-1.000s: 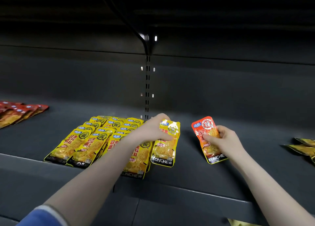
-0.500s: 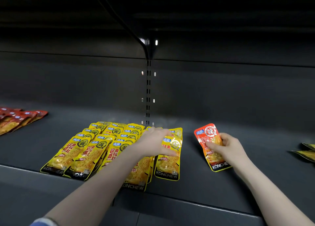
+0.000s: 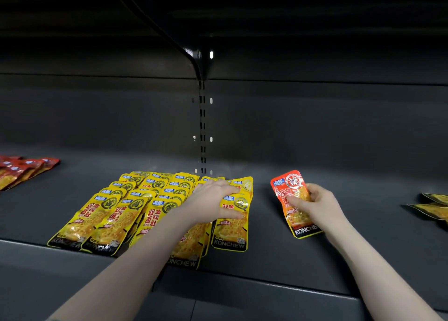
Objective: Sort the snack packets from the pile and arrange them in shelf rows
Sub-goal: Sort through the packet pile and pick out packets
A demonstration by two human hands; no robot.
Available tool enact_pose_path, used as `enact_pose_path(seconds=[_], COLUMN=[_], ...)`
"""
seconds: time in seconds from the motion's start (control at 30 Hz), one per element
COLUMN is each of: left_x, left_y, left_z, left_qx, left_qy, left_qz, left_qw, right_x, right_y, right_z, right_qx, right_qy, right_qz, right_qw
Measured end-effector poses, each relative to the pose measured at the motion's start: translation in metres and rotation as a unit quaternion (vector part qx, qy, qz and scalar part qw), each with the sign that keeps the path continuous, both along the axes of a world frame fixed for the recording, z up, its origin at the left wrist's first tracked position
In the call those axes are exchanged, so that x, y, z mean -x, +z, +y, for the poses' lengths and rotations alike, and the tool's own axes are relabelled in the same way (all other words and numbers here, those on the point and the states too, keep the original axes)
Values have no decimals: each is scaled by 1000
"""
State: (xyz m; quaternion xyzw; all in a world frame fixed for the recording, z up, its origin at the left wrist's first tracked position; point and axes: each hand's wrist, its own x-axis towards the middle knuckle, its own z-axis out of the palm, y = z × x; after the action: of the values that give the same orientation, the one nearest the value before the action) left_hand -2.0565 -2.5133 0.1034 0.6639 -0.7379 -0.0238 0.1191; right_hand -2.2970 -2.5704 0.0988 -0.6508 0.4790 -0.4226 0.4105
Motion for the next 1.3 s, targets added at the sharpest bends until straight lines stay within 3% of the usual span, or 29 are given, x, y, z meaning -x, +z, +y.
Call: enact_pose_path(seconds=[0.47,0.73,1.07,1.3], left_x=[23,16,-58,-162], left_y=[0,7,23,20], left_z=[15,45,114,177], left_qx=[141,205,214,209], left_qy=[49,181,309,313], left_qz=[115,71,41,43], left_qw=[982,959,926,925], right_x=[3,-4,-76,-189], right_y=[1,6,42,56], right_z=[4,9,47,99], right_qx=[28,-4,-35,-11], right_qy=[6,36,136,124], right_qz=[1,-85,-84,-84], right_qw=[1000,996,987,989])
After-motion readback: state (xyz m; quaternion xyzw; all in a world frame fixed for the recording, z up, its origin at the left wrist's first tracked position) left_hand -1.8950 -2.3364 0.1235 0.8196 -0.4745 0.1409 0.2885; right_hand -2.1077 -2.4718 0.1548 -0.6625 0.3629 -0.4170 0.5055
